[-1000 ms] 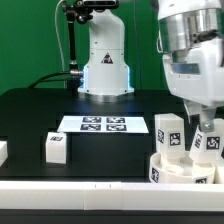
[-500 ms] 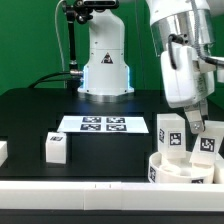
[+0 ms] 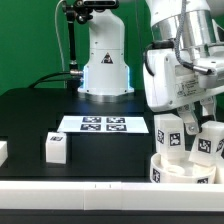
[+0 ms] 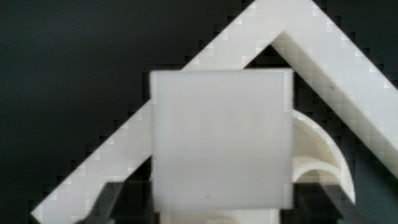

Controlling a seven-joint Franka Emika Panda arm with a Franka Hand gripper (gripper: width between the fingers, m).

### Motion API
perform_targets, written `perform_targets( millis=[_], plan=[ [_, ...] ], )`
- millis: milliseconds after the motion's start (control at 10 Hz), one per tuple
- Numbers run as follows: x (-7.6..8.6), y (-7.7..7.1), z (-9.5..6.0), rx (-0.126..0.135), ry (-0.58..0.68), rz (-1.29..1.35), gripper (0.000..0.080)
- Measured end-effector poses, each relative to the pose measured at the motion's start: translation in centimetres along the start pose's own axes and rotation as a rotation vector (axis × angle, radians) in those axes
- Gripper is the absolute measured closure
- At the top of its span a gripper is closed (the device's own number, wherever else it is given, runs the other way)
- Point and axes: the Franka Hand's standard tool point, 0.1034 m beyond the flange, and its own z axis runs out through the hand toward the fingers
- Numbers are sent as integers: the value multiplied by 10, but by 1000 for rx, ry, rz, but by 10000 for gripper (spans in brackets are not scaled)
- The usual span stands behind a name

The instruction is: Assemble stool

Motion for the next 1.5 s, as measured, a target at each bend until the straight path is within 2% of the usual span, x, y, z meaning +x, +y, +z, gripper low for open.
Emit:
perform_targets(
  millis=[400,500,600,700,800,1300,1400,1500],
  plan=[
    [0,2,1,-4,-10,-1,466],
    [0,2,1,-6,-9,-32,285],
    [-6,6,-3,-47,-5,-56,189],
    [-14,6,-8,-69,-4,-128,189],
    [-20,6,-12,-75,-7,-242,158],
    [-17,5,-11,-71,-8,-614,151],
    [-18,9,-11,-112,23,-772,151],
    [-20,7,-12,-120,30,-913,151]
  ],
)
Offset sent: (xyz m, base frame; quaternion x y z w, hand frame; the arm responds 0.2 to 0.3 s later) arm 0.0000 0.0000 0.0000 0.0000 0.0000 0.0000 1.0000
